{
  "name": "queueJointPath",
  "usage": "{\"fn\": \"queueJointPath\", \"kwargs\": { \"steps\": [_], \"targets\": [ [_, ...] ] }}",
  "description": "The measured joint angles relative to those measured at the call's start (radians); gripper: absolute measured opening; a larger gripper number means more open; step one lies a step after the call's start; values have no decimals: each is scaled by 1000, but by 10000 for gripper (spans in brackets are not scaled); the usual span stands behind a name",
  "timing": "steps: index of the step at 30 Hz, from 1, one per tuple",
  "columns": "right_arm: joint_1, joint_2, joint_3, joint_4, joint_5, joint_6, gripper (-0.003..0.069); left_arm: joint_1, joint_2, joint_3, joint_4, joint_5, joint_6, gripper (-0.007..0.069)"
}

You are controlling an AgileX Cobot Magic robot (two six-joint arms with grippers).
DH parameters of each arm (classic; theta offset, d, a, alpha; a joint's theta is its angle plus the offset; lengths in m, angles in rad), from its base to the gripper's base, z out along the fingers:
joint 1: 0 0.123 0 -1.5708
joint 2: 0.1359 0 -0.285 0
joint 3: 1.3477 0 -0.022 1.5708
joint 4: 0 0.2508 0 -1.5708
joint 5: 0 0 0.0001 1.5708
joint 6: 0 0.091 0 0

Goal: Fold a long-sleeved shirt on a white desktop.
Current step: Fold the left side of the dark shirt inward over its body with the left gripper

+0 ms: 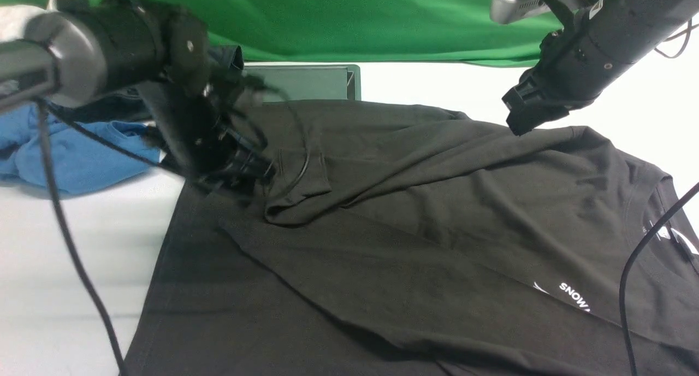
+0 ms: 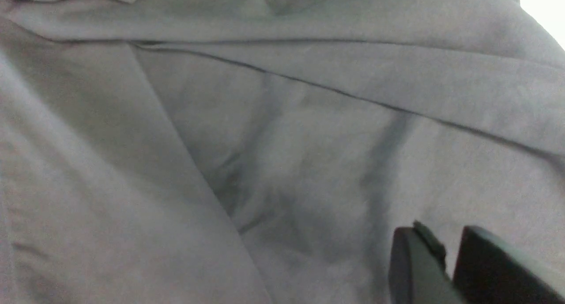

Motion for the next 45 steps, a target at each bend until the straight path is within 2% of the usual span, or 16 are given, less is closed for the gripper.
{"fn": "queueJointPath", "kwargs": {
  "steps": [3, 7, 11, 17, 23, 26, 29, 30, 31, 32, 45],
  "targets": [
    [0, 0, 25, 17, -36, 0, 166, -53, -6, -23, -125, -153, 82, 435],
    [0, 1, 50, 27, -55, -3, 167, -107, 75, -101, -130, -210, 98, 426],
    [0, 3, 53, 34, -58, -3, 167, -121, 227, -214, -96, -201, 98, 424],
    [0, 3, 54, 40, -44, -3, 167, -121, 353, -280, 72, -108, -12, 424],
    [0, 3, 54, 41, -44, -3, 174, -121, 360, -289, 90, -92, -37, 414],
    [0, 3, 54, 41, -44, -3, 178, -120, 360, -289, 93, -92, -37, 357],
    [0, 3, 54, 41, -44, -4, 182, -120, 360, -289, 99, -90, -37, 231],
    [0, 3, 54, 41, -44, -4, 183, -120, 360, -289, 106, -90, -34, 146],
    [0, 3, 54, 41, -44, -4, 184, -119, 360, -289, 109, -90, -30, 95],
    [0, 3, 54, 41, -44, -4, 184, -118, 360, -289, 109, -90, -30, 74],
    [0, 3, 54, 42, -43, -4, 194, -108, 225, -289, 132, 49, 4, 62]
  ]
}}
